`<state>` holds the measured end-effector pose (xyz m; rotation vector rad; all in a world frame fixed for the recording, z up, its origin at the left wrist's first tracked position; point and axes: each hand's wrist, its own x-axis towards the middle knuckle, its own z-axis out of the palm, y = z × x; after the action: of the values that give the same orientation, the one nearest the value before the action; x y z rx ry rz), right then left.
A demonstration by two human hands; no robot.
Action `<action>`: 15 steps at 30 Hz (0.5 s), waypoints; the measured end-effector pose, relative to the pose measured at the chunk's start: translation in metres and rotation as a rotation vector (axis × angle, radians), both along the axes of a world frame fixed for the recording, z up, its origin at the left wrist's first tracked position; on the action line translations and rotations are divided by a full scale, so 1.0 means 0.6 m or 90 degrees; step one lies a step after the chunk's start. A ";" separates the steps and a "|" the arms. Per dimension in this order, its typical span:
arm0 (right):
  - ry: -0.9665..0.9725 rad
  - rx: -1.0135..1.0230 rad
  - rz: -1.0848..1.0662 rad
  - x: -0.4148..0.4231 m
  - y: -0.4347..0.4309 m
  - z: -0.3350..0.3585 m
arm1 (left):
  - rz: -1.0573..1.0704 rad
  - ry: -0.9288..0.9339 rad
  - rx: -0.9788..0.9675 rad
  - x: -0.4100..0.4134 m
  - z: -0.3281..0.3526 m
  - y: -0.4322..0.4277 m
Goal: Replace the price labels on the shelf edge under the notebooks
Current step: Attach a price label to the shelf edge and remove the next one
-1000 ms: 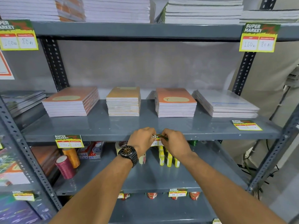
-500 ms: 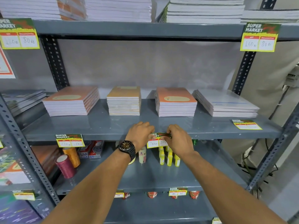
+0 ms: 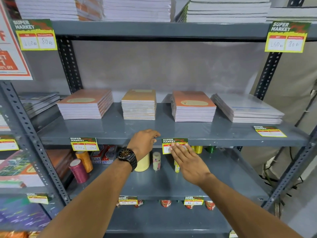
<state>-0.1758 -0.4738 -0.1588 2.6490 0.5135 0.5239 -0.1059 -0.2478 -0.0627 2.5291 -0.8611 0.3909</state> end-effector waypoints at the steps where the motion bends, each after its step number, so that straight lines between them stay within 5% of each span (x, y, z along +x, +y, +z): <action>1: -0.004 0.004 0.003 0.002 -0.001 -0.002 | -0.001 -0.005 -0.002 -0.002 -0.001 0.001; 9: 0.020 0.040 0.001 -0.009 0.018 0.015 | 0.019 -0.028 -0.019 -0.008 -0.014 -0.002; 15: -0.056 0.299 0.025 -0.050 -0.013 0.090 | 0.026 -0.080 -0.032 -0.030 0.004 -0.046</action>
<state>-0.2055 -0.4817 -0.1046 3.0408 0.4608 0.8594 -0.1236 -0.2755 -0.0605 2.5005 -0.8344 0.5822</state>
